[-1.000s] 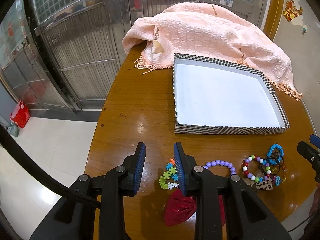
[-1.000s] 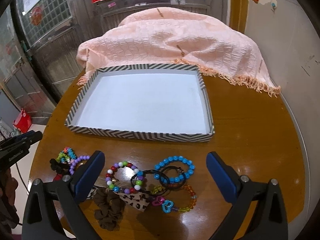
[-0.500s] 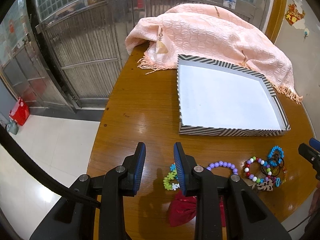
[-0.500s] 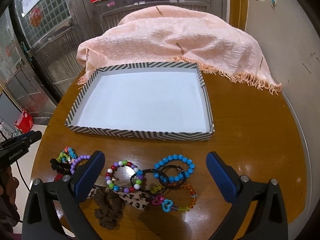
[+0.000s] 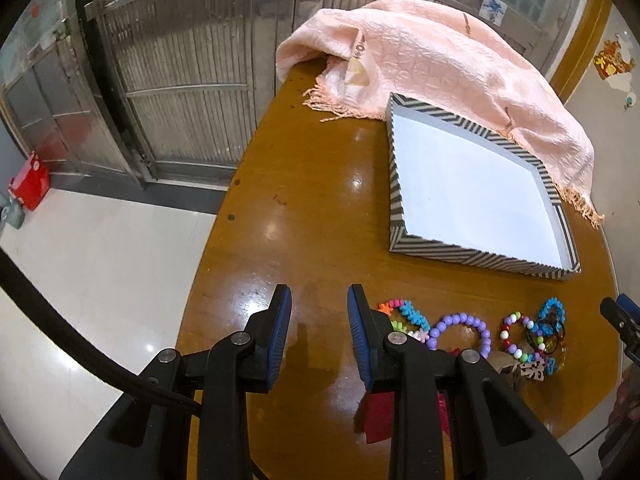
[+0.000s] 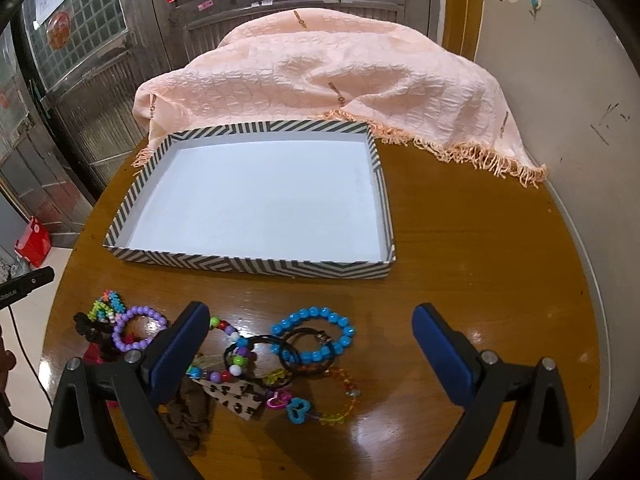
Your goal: Organize jewelry
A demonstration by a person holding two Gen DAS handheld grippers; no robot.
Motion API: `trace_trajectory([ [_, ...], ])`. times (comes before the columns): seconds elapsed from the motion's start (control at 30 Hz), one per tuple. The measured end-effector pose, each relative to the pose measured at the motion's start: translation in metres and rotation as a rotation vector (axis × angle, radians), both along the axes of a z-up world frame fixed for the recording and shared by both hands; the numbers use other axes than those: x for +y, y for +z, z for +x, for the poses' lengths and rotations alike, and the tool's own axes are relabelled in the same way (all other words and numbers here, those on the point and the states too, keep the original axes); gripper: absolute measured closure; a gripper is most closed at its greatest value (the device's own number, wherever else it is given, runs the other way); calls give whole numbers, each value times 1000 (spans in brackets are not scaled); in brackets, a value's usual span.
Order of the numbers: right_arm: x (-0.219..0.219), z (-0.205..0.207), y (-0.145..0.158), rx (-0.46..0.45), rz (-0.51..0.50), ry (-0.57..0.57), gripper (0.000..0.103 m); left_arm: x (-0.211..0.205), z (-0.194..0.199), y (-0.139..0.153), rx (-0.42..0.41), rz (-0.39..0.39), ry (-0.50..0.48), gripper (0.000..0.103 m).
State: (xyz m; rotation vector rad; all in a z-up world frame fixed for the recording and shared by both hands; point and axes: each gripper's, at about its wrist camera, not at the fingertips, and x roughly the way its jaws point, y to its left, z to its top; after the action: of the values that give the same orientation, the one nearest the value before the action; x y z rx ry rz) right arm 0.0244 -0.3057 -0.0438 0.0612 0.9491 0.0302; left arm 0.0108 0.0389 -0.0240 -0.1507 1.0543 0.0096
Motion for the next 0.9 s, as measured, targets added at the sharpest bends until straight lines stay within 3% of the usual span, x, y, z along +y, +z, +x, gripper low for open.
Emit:
trace_trajectory([
  [0.2, -8, 2, -14, 50, 7, 13, 7, -8, -1, -10, 20, -19, -28, 81],
  [0.27, -10, 1, -21, 67, 5, 17, 11, -9, -1, -11, 28, -20, -29, 81],
  [0.33, -11, 1, -28, 91, 8, 28, 21, -10, 1, -12, 30, -22, -30, 81],
  [0.5, -12, 0, -39, 112, 9, 29, 28, -13, 2, -15, 37, -18, -36, 81],
  [0.9, -17, 10, -36, 103, 28, 14, 28, -22, 4, -21, 47, 4, -52, 81],
])
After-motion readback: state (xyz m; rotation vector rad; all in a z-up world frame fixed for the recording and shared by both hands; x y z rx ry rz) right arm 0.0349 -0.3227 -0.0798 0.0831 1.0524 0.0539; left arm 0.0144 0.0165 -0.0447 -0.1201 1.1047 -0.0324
